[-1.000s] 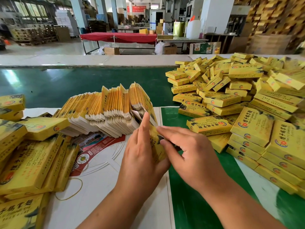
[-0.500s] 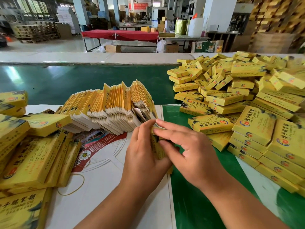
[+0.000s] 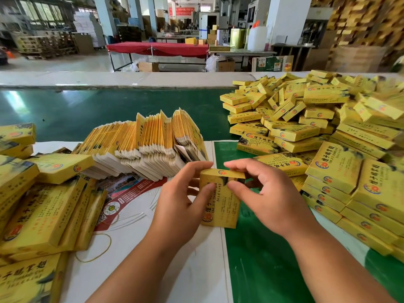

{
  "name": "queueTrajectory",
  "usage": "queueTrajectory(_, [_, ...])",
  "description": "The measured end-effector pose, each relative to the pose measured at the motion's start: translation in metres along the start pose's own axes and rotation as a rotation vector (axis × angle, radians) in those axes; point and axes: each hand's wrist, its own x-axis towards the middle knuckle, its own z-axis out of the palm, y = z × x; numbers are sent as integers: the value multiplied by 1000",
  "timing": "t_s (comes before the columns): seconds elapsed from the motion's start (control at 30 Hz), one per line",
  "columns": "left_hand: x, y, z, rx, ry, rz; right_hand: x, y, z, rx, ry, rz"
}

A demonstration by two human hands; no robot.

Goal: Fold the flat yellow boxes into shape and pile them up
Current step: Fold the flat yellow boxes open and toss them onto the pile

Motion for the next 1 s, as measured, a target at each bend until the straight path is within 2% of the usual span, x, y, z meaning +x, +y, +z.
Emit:
queueTrajectory(0.13, [1, -3, 0, -86, -210, -186, -2, -2, -2, -31, 46, -37])
queueTrajectory(0.2, [2, -4, 2, -124, -273, -207, -2, -1, -5, 34, 43, 16])
queueTrajectory(0.3, [3, -6, -2, -161, -288, -166, -1, -4, -15, 43, -81, 78])
queueTrajectory(0.4, [2, -7, -3, -108, -232, -70, -4, -17, -24, -38, -150, 20])
queueTrajectory(0.5, [3, -6, -3, -83, -64, 2, -2, -35, -42, -65, -50, -28])
queueTrajectory(0.57, [5, -9, -3, -117, 27, -10, 5, -45, -63, -123, 79, -28])
queueTrajectory(0.67, [6, -11, -3, -107, 53, -37, 29, -51, -98, -401, 253, -72])
queueTrajectory(0.73, [4, -10, 0, -46, 38, -19, 56, -41, -116, -635, 286, -40])
queueTrajectory(0.87, [1, -11, 2, 8, 16, 18, 103, 6, -142, -1180, 143, 209])
queueTrajectory(1.0, [0, -13, 3, 39, -18, 44, 119, 41, -147, -1364, 119, 402])
